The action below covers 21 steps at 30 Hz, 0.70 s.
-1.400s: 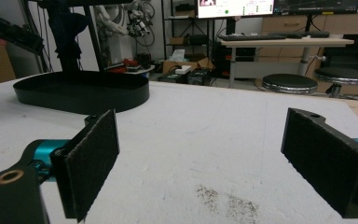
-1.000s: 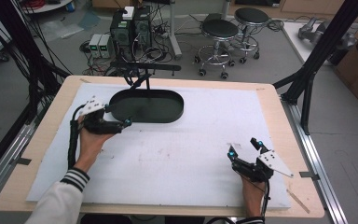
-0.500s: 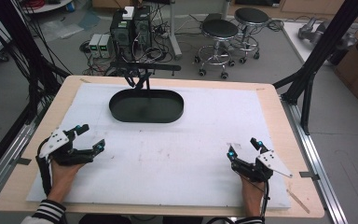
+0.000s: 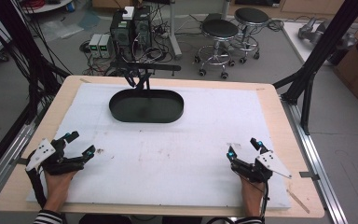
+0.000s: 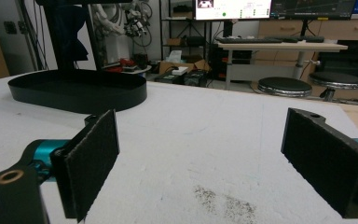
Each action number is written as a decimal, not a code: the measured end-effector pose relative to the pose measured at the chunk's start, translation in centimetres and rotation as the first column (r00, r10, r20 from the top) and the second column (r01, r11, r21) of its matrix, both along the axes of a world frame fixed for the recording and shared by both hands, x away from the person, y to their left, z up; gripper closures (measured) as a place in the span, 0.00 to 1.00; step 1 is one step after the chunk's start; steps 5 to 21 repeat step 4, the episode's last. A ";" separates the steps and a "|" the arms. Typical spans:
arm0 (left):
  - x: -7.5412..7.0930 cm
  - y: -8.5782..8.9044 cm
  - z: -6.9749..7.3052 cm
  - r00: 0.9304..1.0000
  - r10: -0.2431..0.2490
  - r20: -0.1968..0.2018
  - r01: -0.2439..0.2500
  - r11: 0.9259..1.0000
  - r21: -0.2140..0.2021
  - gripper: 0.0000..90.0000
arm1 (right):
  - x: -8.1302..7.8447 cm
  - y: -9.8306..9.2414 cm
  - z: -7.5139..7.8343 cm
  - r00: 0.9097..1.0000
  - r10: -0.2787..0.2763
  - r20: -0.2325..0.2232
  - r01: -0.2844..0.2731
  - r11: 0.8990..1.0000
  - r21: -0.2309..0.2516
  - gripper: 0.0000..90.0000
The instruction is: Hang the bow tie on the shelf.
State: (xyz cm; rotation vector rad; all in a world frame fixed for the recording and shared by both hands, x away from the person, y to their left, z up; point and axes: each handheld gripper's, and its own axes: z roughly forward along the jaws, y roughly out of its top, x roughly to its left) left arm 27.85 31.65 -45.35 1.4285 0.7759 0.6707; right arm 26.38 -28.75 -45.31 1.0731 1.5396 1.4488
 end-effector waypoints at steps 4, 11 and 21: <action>0.0 0.0 0.0 1.000 -0.002 0.002 0.002 1.000 0.002 0.11 | -0.2 0.0 -0.1 1.000 -0.013 0.014 0.013 1.000 0.009 0.11; 0.0 0.0 0.0 1.000 -0.002 0.002 0.002 1.000 0.002 0.11 | -0.2 0.0 -0.1 1.000 -0.013 0.014 0.013 1.000 0.009 0.11; 0.0 0.0 0.0 1.000 -0.002 0.002 0.002 1.000 0.002 0.11 | -0.2 0.0 -0.1 1.000 -0.013 0.014 0.013 1.000 0.009 0.11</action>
